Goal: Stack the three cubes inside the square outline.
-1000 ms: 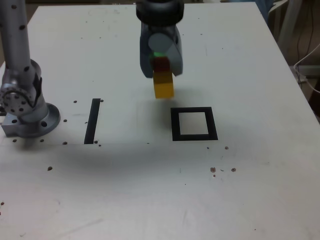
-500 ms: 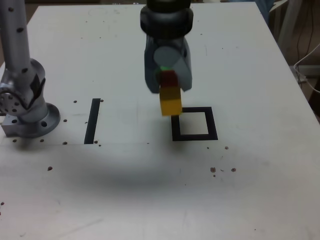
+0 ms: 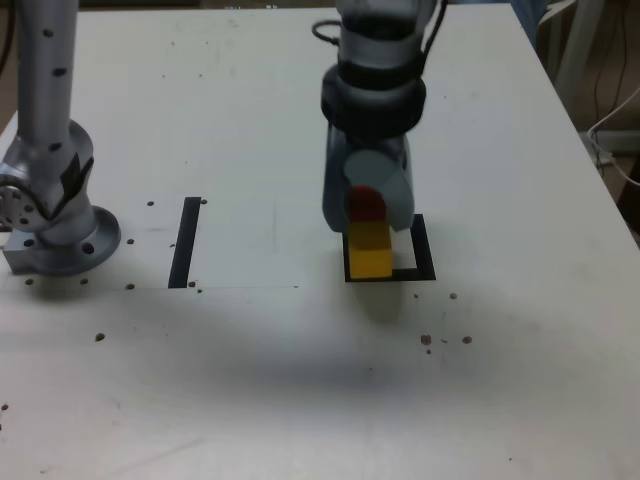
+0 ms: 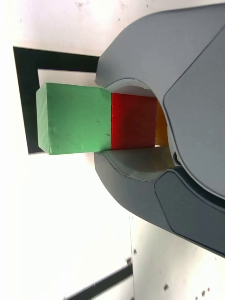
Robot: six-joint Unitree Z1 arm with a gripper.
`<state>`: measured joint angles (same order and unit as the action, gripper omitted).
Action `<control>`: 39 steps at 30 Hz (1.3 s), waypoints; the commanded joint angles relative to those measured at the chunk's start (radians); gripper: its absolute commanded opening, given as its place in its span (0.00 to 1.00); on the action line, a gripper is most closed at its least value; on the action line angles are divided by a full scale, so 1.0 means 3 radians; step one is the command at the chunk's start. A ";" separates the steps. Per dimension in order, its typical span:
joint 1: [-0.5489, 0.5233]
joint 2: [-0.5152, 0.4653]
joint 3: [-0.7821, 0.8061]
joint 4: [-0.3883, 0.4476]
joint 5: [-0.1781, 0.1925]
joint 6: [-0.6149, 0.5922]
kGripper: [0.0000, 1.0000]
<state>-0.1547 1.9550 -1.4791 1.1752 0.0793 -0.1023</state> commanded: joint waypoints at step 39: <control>0.0194 0.0332 -0.0150 -0.0108 0.0020 0.0162 0.34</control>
<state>-0.0970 2.0475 -1.5223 1.1451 0.0880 -0.0553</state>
